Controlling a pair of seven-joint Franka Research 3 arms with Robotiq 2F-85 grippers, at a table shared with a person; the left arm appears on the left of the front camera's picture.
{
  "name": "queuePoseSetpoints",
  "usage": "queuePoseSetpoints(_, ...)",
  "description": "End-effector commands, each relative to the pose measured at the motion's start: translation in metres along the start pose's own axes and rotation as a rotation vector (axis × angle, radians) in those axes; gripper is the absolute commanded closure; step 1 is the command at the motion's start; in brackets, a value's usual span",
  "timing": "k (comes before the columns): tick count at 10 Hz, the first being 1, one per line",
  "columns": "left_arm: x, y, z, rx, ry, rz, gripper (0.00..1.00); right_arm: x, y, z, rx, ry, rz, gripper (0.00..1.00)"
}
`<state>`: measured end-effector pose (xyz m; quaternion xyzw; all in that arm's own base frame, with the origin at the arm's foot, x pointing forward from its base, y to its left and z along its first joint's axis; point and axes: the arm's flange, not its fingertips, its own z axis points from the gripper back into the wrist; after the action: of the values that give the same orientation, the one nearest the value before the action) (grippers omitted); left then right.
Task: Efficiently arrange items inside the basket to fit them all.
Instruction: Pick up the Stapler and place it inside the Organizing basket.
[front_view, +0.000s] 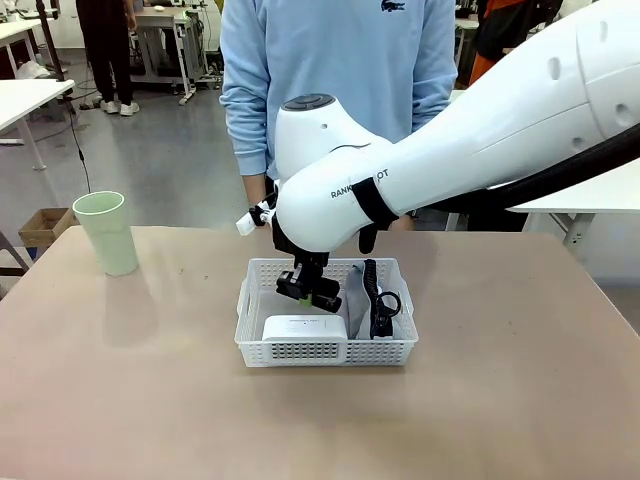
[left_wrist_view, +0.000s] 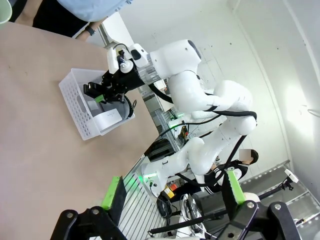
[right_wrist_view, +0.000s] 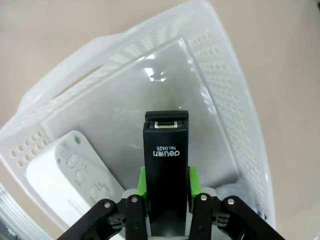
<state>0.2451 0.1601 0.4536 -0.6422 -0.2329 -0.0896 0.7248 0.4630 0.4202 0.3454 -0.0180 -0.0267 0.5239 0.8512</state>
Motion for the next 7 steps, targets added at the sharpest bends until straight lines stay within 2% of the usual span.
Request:
queuePoseSetpoints(1, 0.0, -0.004, -0.001, -0.02, -0.018, -0.005, 0.0, 0.003, -0.01, 0.0, 0.045, 0.012, -0.002, 0.63)
queuePoseSetpoints(6, 0.0, -0.004, -0.001, -0.02, -0.018, -0.005, 0.0, 0.0, -0.019, -0.013, 0.087, 0.034, -0.003, 0.63)
queuePoseSetpoints(7, 0.0, -0.004, -0.001, -0.02, -0.018, -0.005, 0.0, 0.001, -0.019, -0.013, 0.088, 0.03, 0.002, 0.5)
